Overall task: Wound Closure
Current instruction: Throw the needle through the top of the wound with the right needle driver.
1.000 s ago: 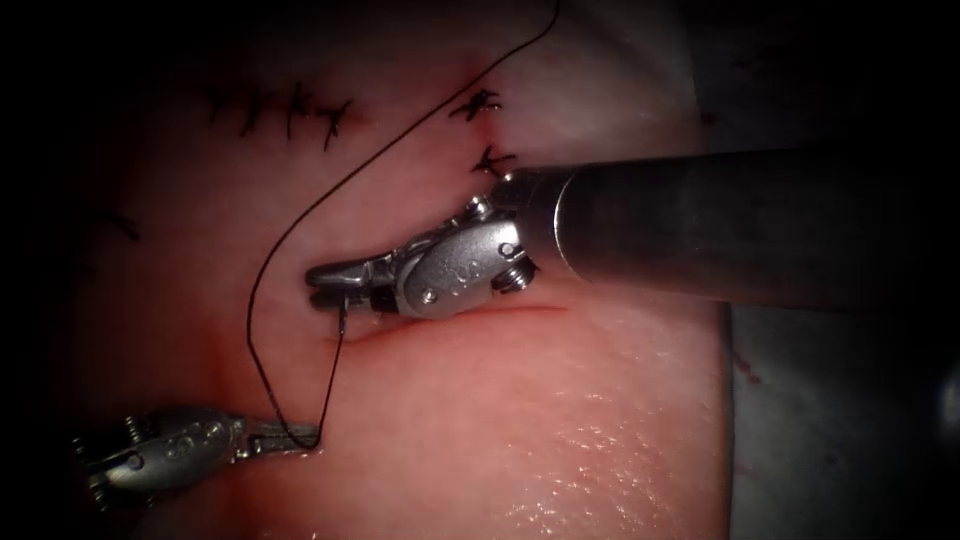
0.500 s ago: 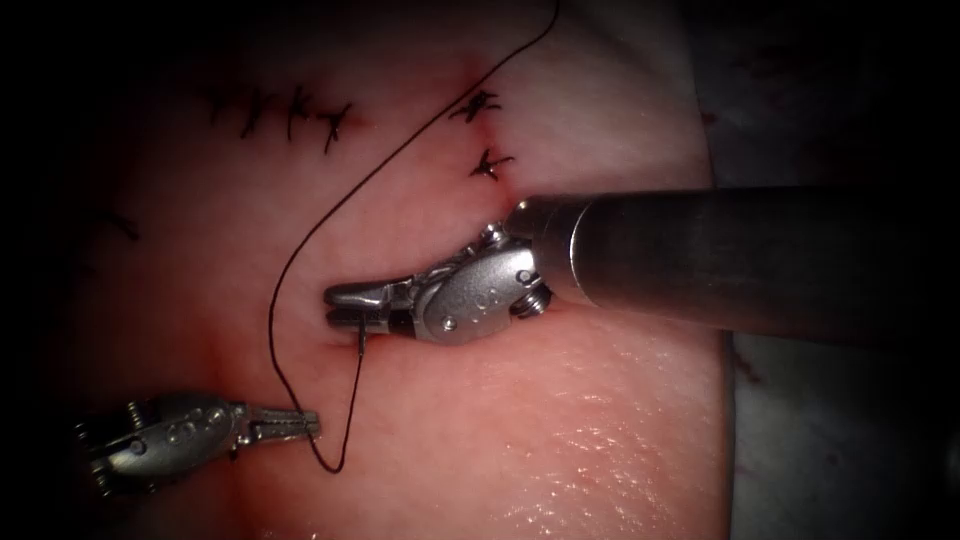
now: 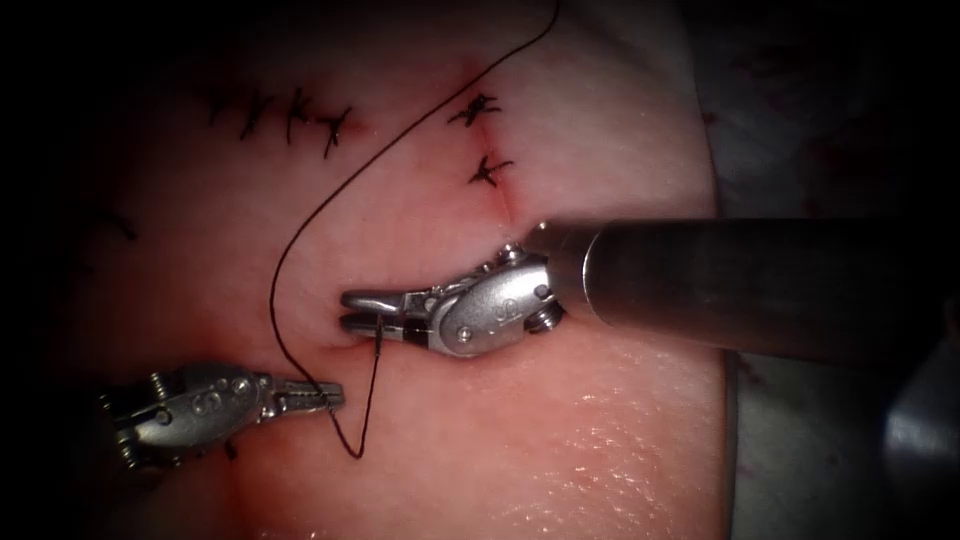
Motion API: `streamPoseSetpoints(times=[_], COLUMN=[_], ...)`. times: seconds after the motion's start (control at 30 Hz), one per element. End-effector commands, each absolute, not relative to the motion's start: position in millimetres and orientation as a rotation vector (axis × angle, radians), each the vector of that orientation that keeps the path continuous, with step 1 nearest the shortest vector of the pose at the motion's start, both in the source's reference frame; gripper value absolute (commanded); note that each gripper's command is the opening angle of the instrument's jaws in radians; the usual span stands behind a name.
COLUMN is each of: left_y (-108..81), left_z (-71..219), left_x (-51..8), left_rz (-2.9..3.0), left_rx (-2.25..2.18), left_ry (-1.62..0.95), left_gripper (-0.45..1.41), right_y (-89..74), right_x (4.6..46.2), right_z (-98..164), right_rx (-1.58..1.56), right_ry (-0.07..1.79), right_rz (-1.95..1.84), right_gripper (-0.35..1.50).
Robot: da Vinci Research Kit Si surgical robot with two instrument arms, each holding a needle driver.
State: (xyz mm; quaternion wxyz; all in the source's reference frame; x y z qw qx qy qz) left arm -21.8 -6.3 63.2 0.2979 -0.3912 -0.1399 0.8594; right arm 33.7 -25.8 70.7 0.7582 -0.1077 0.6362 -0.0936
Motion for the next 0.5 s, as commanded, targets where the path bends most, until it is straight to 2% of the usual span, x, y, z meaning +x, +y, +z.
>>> streamPoseSetpoints(times=[0.03,0.5], left_y=[-6.1,-6.4], left_z=[64.0,65.9], left_x=[-22.5,-22.6], left_rz=[2.284,2.302], left_rx=[-1.037,-1.029], left_ry=[-0.365,-0.364], left_gripper=[-0.45,-0.45], right_y=[-25.3,-27.4], right_x=[35.0,35.7], right_z=[70.4,73.1], right_rx=[-0.228,-0.084], right_ry=[1.383,1.301], right_rz=[-0.209,-0.277], right_gripper=[-0.35,-0.35])
